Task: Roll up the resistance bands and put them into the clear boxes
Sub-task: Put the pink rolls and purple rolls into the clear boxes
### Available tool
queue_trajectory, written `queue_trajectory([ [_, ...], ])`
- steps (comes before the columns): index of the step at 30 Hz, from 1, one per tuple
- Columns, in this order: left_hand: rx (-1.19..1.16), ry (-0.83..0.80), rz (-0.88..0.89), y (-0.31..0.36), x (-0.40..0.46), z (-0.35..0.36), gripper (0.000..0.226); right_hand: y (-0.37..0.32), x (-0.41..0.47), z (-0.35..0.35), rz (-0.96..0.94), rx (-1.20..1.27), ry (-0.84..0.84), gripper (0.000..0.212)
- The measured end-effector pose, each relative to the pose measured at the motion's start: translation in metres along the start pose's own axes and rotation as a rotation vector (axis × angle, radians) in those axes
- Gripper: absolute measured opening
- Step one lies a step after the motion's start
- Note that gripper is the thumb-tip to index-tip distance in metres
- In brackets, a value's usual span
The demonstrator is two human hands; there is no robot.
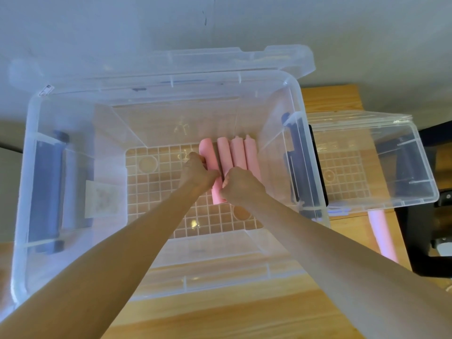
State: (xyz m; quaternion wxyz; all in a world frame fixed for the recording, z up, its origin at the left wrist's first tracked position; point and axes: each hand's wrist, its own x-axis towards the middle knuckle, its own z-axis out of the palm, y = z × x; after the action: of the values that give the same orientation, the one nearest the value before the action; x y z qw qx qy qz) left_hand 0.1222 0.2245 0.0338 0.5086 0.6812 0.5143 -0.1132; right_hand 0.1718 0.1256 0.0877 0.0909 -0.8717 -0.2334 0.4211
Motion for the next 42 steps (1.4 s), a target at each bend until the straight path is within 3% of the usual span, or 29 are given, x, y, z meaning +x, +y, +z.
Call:
queue_trajectory([
  [17, 0.158, 0.033, 0.05, 0.003, 0.005, 0.001, 0.051, 0.002, 0.004, -0.001, -0.019, -0.009, -0.001, 0.01],
  [26, 0.073, 0.047, -0.002, 0.002, -0.004, -0.012, 0.058, 0.002, -0.005, -0.008, -0.03, -0.016, -0.036, 0.002],
  [36, 0.022, 0.082, -0.023, 0.008, -0.016, -0.013, 0.055, 0.001, -0.023, -0.016, -0.106, 0.022, -0.025, 0.006],
  [42, -0.008, 0.124, -0.008, 0.013, -0.037, -0.012, 0.053, 0.007, -0.047, -0.028, -0.165, 0.076, -0.017, 0.023],
])
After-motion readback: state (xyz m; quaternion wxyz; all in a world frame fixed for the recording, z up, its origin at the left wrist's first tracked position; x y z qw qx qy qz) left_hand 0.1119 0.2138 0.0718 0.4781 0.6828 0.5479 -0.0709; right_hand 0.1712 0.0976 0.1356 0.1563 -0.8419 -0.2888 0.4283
